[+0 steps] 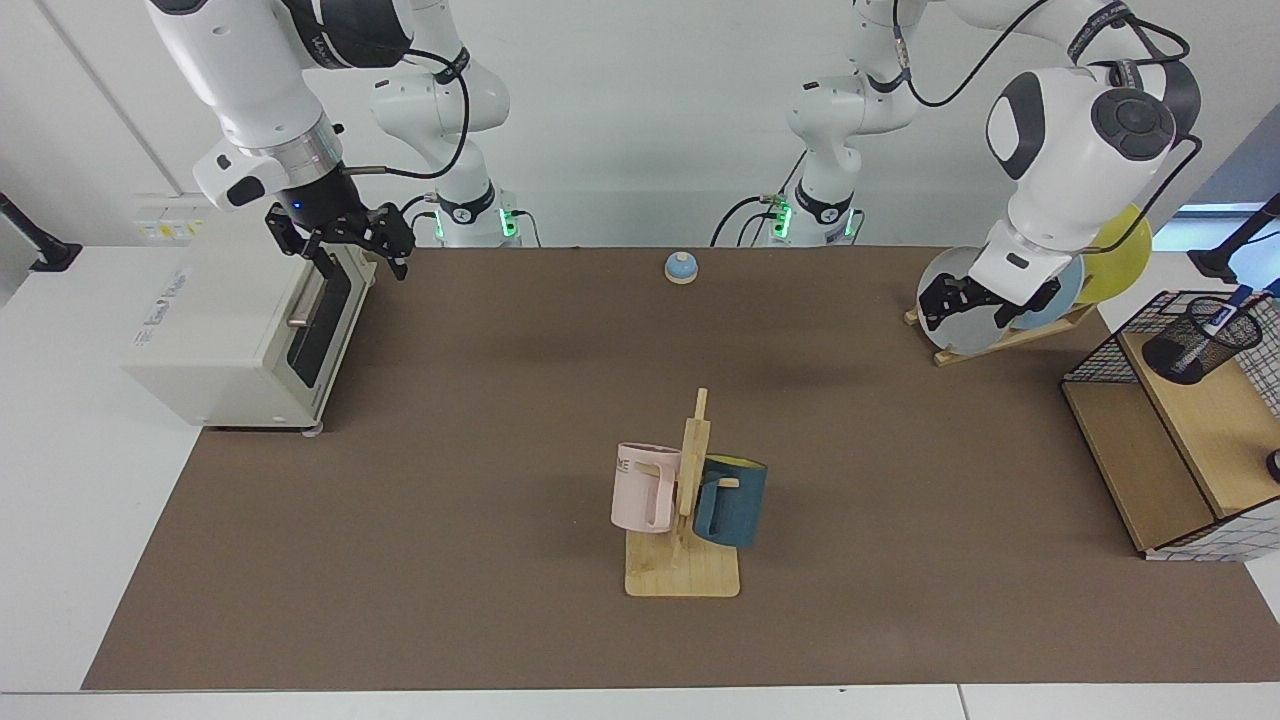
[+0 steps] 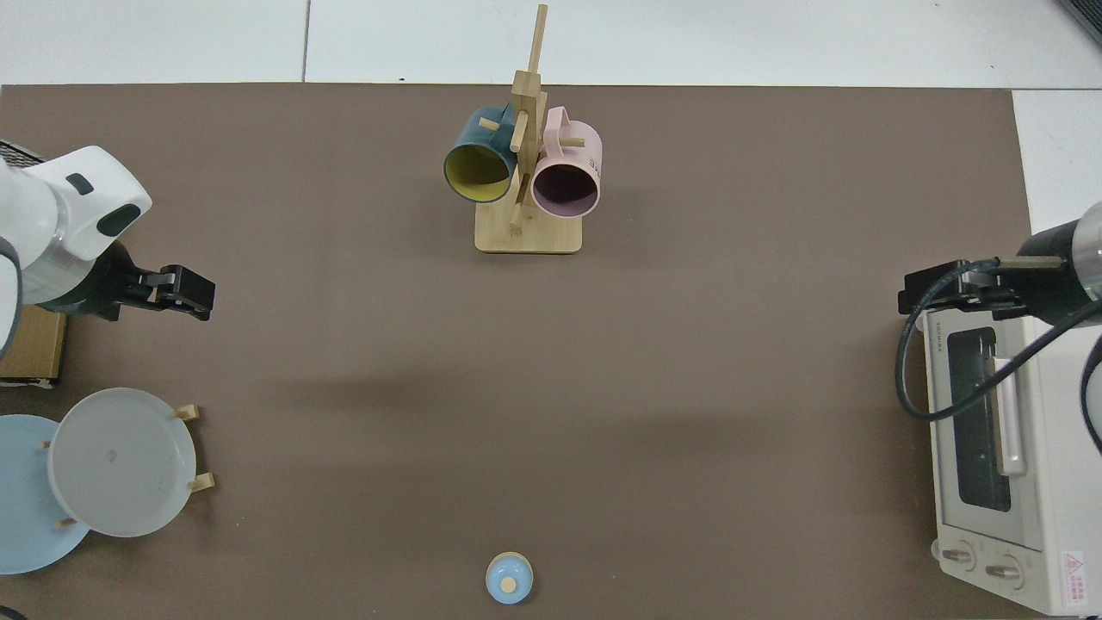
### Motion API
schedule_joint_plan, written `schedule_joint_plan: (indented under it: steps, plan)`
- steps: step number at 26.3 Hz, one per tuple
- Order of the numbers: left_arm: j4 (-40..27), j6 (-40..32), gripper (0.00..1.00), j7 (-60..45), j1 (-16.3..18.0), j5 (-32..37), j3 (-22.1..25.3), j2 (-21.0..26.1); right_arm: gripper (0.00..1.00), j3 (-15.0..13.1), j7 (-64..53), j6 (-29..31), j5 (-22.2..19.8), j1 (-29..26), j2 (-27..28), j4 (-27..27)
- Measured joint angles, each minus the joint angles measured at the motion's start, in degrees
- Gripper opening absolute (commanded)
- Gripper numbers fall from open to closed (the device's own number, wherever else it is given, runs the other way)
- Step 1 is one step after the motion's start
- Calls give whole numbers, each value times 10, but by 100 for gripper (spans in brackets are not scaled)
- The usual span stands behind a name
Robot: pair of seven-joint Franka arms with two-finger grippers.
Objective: Put markers into pen holder
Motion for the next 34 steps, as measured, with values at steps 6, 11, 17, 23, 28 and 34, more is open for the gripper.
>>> schedule_joint_plan:
  steps: [6,11,17,23,28,34]
  plan:
    - [1,1,100,-12,-1,-18,-5,-42,100,0,0,0,0,0,0,0]
    - [-2,2,100,-16,-1,-18,-6,-57,100,0,0,0,0,0,0,0]
    - [-2,5,100,-18,0,-18,-4,-54,100,0,0,0,0,0,0,0]
    - [-2,8,100,12,-1,-18,-3,-53,100,0,0,0,0,0,0,0]
    - [-2,20,100,33,-62,-18,70,-52,100,0,0,0,0,0,0,0]
    - [-2,31,100,56,-119,-18,145,-52,100,0,0,0,0,0,0,0]
